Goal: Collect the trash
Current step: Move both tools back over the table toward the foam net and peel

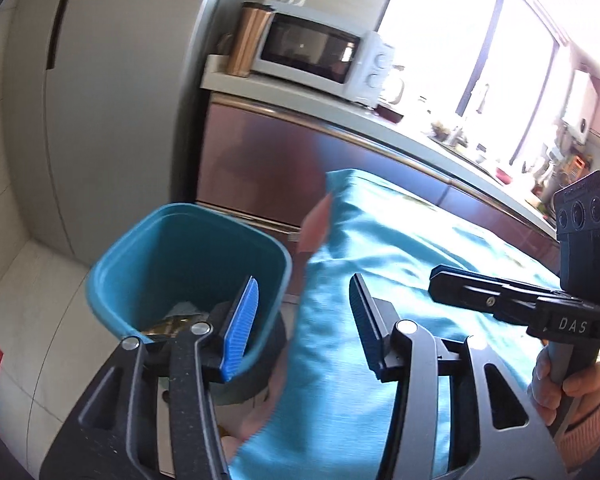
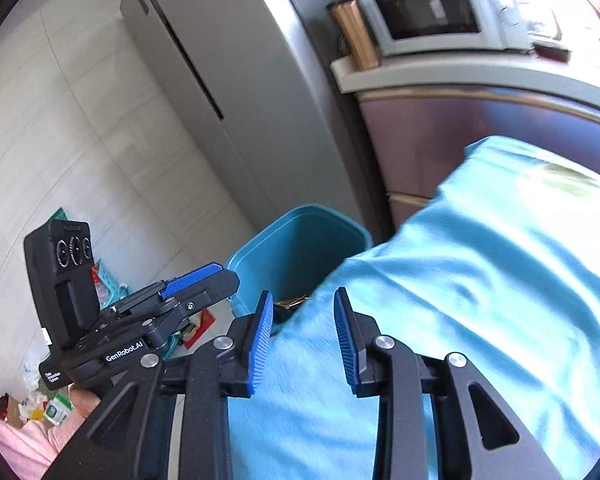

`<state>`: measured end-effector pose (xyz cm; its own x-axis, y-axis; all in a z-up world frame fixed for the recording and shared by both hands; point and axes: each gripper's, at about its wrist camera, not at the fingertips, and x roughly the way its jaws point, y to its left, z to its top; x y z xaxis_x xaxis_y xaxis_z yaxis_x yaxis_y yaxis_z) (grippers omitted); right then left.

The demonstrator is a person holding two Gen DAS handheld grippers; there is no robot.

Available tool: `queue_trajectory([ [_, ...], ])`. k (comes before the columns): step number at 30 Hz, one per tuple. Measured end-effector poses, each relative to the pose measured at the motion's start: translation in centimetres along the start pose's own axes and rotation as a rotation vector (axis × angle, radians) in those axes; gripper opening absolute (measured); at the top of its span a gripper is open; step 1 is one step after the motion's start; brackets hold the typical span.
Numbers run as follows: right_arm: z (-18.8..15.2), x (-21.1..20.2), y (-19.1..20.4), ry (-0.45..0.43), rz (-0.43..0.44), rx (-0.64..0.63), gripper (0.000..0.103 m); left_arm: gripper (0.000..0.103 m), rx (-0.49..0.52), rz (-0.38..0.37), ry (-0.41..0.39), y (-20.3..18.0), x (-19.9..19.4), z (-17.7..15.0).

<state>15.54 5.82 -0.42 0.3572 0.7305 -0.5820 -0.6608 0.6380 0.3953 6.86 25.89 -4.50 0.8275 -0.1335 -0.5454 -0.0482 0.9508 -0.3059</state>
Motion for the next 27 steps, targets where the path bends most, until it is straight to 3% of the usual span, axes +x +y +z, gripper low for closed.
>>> queue_trajectory([
  [5,-1.8,-5.1,-2.0,-0.071,-0.043,0.044,0.032,0.049,0.054,-0.096,0.028,-4.2,0.1,-0.7],
  [14,-6.7,-14.4,-8.3,-0.165,-0.234,0.184,0.032,0.049,0.17,-0.255,0.104,-13.0,1.6,-3.3],
  [27,-11.0,-22.8,-15.6,-0.286,-0.393,0.345,0.032,0.049,0.336,-0.435,0.242,-24.5,4.8,-6.9],
])
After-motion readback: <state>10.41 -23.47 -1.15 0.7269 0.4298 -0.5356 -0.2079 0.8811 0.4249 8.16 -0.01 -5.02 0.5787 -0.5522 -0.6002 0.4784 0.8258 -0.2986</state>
